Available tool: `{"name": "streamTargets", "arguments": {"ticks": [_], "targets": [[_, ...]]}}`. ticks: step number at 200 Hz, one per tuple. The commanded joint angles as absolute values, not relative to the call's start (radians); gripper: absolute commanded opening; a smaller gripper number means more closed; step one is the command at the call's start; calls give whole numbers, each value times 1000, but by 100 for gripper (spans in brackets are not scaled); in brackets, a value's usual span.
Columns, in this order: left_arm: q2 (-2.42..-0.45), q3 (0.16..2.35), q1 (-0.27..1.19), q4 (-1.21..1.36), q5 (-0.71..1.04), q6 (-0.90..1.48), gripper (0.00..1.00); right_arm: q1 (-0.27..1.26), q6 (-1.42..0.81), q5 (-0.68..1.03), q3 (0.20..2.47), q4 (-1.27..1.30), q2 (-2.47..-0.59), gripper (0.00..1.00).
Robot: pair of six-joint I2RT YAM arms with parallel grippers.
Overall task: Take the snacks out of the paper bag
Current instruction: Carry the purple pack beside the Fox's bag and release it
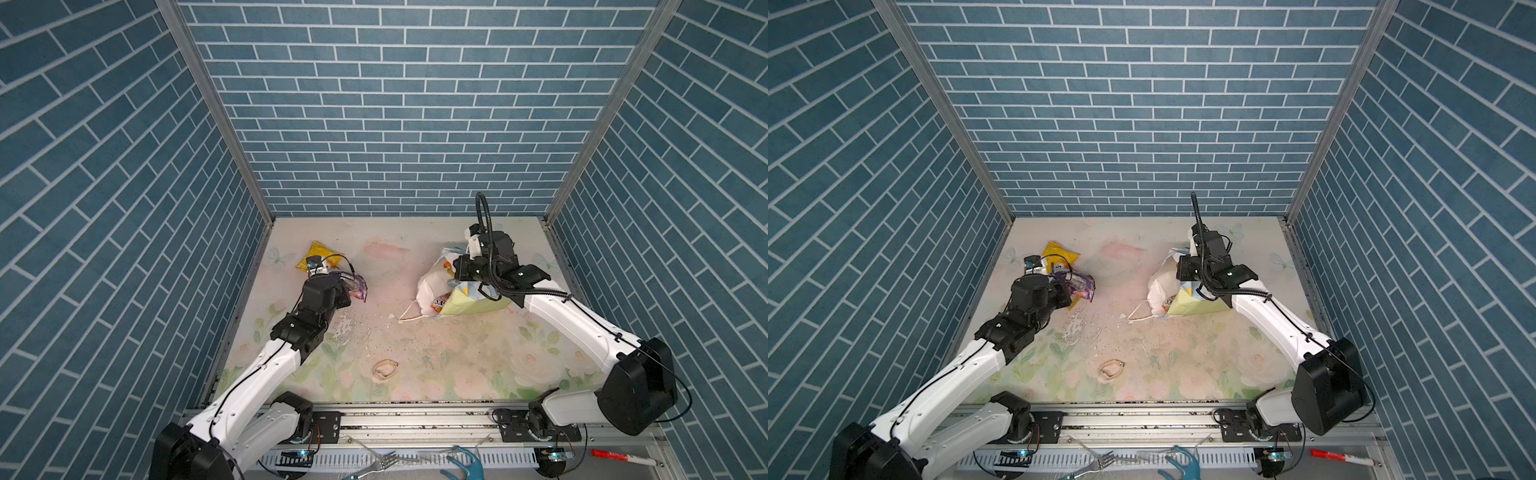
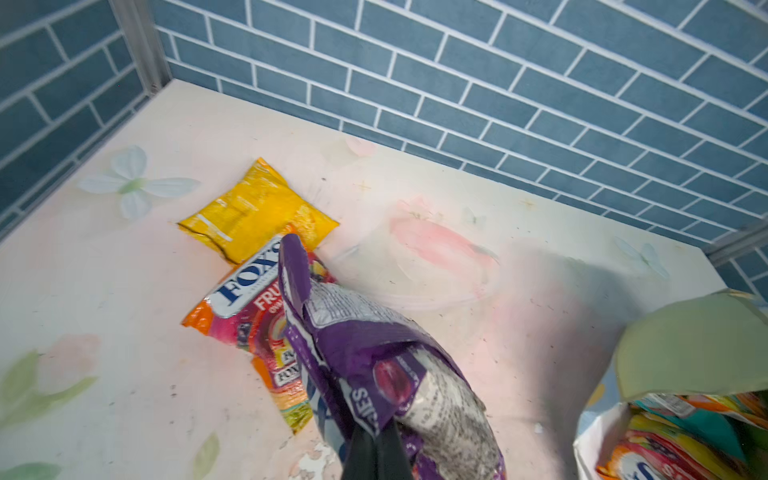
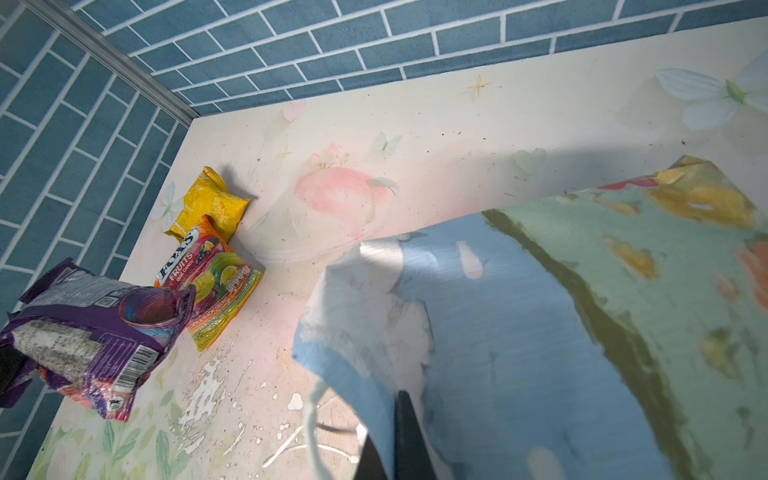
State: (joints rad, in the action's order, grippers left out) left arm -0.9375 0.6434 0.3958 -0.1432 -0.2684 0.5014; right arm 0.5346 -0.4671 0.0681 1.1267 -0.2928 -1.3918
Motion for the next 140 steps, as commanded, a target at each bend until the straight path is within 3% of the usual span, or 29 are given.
{"name": "streamTargets", "arguments": {"ticks": [1,71,140], "targets": [[-893,620,347,-196,-344,488,0,534,-476,67,1149,-276,-1390,0],[-879,592,210,-301,-426,553,0,534,-467,69,1138,-279,-1381,0],[-1089,583,140,-153,-435,587,0,534,-457,82,1136,-284,-1394,0]]}}
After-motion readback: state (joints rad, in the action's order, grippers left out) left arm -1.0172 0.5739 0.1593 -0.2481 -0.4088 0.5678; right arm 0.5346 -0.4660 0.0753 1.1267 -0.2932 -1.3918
